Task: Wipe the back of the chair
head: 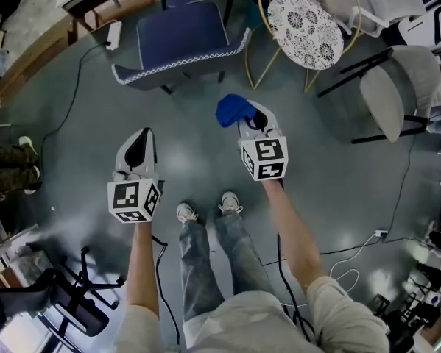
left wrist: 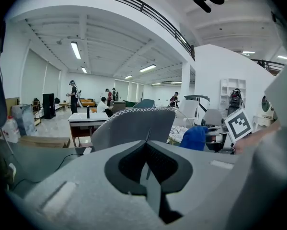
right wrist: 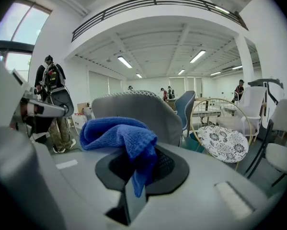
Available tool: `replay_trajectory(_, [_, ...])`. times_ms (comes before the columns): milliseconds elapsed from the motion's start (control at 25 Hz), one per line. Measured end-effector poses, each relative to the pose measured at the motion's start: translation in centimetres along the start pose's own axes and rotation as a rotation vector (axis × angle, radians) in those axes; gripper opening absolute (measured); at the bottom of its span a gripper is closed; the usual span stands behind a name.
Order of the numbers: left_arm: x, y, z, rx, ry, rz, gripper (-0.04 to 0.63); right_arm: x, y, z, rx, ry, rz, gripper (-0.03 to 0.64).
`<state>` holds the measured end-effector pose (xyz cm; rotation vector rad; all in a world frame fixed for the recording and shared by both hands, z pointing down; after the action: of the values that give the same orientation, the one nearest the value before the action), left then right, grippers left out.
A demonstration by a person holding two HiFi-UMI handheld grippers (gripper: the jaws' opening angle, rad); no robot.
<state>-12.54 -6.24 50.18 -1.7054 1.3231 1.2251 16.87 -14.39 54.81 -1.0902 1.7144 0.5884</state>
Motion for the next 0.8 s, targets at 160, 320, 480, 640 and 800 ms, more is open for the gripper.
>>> replay_trajectory(160, [-0.2, 1.0, 3.2, 0.019, -0.016, 0.004, 0.0, 1.1, 3.2, 3.8, 0.002, -0.054, 0.019, 0.046])
replay_trajectory(320, [-0.3, 1.8, 6.6, 0.033, -0.027, 0.019, 0.0, 1.9, 6.1, 7.5, 0.012, -0.088, 0.035, 0.046])
replay_trajectory(480, [-0.2, 2.3, 9.7, 0.038, -0.021, 0.046, 0.0, 2.3, 8.7, 10.8, 0.007, -0.08, 0.061, 0.046])
replay_trajectory(640, [1.1, 2.9, 12.5, 0.053, -0.029, 0.067, 0.0, 3.9, 10.4, 12.7, -0.002, -0.071, 0.047, 0.046])
replay_trajectory(800, [3.7, 3.9, 15.0, 0.069, -0.051, 0.07, 0.0, 7.0, 11.9, 13.7, 0.009, -0.086, 0.054, 0.046])
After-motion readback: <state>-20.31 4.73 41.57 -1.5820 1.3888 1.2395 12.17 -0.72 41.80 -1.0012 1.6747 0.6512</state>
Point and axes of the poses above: the fingertips, and each gripper's own axes: z backward along the fingers, y to its left, x out of its top, the point moved 10 cm from there along z, backward along the fingers, and after that the axes turned 4 degrees about -z, right-handed, at the moved point
